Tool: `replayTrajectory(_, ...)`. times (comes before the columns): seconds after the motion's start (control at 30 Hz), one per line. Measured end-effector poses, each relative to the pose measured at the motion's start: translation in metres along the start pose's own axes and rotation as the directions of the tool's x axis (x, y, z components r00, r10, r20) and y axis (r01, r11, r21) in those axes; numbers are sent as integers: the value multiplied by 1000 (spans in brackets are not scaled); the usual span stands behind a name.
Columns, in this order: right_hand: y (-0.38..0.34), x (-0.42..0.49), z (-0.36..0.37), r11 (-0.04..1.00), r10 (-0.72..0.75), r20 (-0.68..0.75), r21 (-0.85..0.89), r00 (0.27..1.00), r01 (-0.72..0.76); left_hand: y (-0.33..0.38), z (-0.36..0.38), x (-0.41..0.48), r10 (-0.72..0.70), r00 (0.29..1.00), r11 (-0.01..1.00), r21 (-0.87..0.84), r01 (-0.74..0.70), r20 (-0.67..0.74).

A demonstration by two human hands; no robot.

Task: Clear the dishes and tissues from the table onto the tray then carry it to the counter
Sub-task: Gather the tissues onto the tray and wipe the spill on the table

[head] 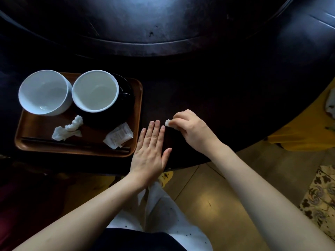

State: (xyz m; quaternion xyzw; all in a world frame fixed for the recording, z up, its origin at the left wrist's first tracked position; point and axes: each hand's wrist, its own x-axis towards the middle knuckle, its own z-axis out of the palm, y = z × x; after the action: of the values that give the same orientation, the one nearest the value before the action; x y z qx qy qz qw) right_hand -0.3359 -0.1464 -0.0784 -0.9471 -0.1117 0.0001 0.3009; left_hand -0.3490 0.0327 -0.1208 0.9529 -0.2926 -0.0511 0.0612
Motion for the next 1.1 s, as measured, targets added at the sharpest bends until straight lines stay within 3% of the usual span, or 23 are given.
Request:
replayTrajectory(0.13,5,-13,-8,996,-74,135,-39,988,80,-1,1,0,6,1000,1000,6,-6,2)
replayTrajectory(0.33,3,-46,-16,995,-77,190,-49,979,87,0,0,0,5,1000,1000,6,-5,23)
replayTrajectory(0.57,-8,-80,-10,997,67,225,-59,972,-55,1,-1,0,3,1000,1000,-3,-3,18)
replayTrajectory(0.73,-7,-96,-18,966,246,277,9,929,-259,1,-2,1,-2,999,1000,14,2,32)
replayTrajectory(0.8,-5,-102,-26,932,345,237,25,908,-361,1,-2,1,-10,999,1000,17,9,42)
replayTrajectory(0.87,-4,-104,-36,858,481,88,157,872,-489,1,-1,1,-13,999,1000,15,12,52)
replayTrajectory(0.97,-5,-99,-38,730,651,-138,382,746,-566,1,0,2,-8,998,1000,22,7,56)
replayTrajectory(1.03,-8,-90,-26,730,663,-198,387,722,-564,1,-2,1,-9,998,1000,18,8,66)
replayTrajectory(1.1,-15,-84,-8,770,626,-197,313,755,-556,2,-3,1,-9,997,1000,9,8,80)
